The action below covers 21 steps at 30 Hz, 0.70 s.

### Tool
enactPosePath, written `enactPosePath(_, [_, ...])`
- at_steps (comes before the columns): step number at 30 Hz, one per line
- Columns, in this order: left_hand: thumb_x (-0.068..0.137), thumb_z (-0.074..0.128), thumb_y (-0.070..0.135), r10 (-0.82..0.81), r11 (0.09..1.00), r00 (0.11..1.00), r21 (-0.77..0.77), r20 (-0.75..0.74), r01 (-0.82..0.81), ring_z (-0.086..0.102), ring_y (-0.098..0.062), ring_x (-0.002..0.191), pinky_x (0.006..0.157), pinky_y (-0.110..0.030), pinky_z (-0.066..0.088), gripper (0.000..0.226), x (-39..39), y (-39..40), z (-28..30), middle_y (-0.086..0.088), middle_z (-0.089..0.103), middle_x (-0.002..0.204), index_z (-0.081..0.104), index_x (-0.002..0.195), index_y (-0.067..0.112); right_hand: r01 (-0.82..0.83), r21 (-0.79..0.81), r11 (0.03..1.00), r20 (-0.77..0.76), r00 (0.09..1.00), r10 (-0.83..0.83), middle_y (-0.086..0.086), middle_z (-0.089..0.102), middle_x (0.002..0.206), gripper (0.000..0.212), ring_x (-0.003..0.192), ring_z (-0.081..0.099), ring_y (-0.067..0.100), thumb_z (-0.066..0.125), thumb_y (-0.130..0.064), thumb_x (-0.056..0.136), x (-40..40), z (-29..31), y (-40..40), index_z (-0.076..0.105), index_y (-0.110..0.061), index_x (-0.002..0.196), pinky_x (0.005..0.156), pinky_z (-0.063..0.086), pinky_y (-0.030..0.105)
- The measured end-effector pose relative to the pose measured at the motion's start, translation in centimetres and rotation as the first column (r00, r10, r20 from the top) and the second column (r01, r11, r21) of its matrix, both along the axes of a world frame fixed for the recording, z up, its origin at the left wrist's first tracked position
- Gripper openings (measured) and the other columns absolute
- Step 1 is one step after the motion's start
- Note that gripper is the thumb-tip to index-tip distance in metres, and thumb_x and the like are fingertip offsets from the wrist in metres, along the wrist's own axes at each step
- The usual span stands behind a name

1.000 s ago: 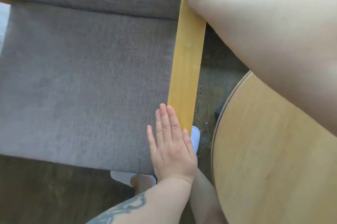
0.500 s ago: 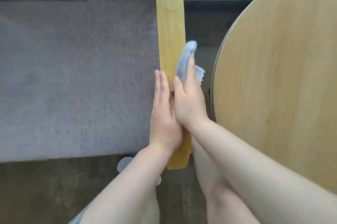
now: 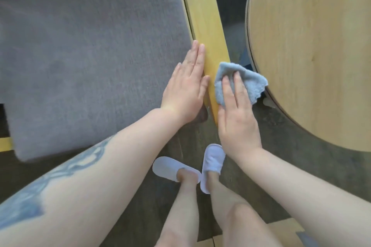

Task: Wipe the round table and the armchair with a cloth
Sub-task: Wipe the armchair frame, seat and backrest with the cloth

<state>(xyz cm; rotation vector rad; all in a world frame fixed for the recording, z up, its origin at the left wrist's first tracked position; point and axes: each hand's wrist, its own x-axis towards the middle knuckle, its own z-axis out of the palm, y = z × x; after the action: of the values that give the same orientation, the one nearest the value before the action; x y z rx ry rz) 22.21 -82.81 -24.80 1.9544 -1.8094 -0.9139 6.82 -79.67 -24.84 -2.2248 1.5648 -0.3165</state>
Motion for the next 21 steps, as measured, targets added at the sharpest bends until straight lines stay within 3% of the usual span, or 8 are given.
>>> enactPosePath(7, [0.101, 0.03, 0.031, 0.0, 0.998, 0.986, -0.069, 0.166, 0.012, 0.002, -0.015, 0.151, 0.12, -0.034, 0.0, 0.059, 0.8, 1.3, -1.0, 0.002, 0.005, 0.164, 0.009, 0.156, 0.022, 0.103, -0.116, 0.988, -0.033, 0.994, -0.107, 0.011, 0.033, 0.154, 0.05, 0.142, 0.03, 0.027, 0.043, -0.027, 0.098, 3.5, -0.6, -4.4, 0.041, -0.012, 0.145, 0.108, 0.034, 0.043])
enactPosePath(11, [0.103, 0.036, 0.021, -0.057, 0.997, 0.936, -0.036, 0.348, 0.074, 0.001, -0.016, 0.151, 0.121, -0.034, -0.001, 0.059, 4.7, 4.1, -3.9, 0.002, 0.005, 0.164, 0.01, 0.156, 0.018, -0.034, -0.116, 0.993, 0.149, 0.987, 0.051, 0.01, 0.049, 0.142, 0.025, 0.138, 0.038, 0.024, 0.06, -0.006, 0.09, 0.9, -0.2, -1.3, 0.06, -0.005, 0.115, 0.107, 0.038, 0.043])
enactPosePath(16, [0.102, 0.03, 0.038, -0.224, 0.975, 0.859, 0.097, 0.461, 0.202, 0.005, -0.018, 0.15, 0.12, -0.037, 0.002, 0.062, 10.7, 7.7, -9.3, 0.0, 0.008, 0.164, 0.005, 0.156, 0.021, 0.019, -0.175, 0.984, 0.413, 0.909, 0.056, 0.012, 0.058, 0.132, 0.022, 0.131, 0.049, 0.023, 0.061, 0.001, 0.09, 4.3, 0.0, 5.7, 0.049, -0.012, 0.104, 0.1, 0.045, 0.043])
enactPosePath(18, [0.1, 0.035, 0.04, -0.227, 0.968, 0.827, 0.027, 0.514, 0.249, 0.012, -0.02, 0.149, 0.12, -0.04, 0.009, 0.065, 11.2, 7.8, -10.4, 0.001, 0.01, 0.162, 0.011, 0.156, 0.018, -0.072, -0.155, 0.985, 0.35, 0.929, 0.122, 0.011, 0.053, 0.138, 0.018, 0.132, 0.047, 0.02, 0.055, -0.002, 0.094, 10.0, -3.2, 7.8, 0.046, -0.012, 0.107, 0.098, 0.046, 0.045])
enactPosePath(21, [0.1, 0.023, 0.038, -0.215, 0.972, 0.842, 0.029, 0.495, 0.231, 0.012, -0.02, 0.15, 0.121, -0.039, 0.009, 0.062, 12.3, 8.1, -10.4, -0.003, 0.013, 0.163, 0.014, 0.156, 0.013, -0.019, -0.026, 0.999, 0.238, 0.971, 0.025, 0.008, 0.045, 0.146, 0.029, 0.138, 0.039, 0.018, 0.052, -0.003, 0.093, 16.0, -8.3, 8.7, 0.041, -0.014, 0.117, 0.106, 0.038, 0.049])
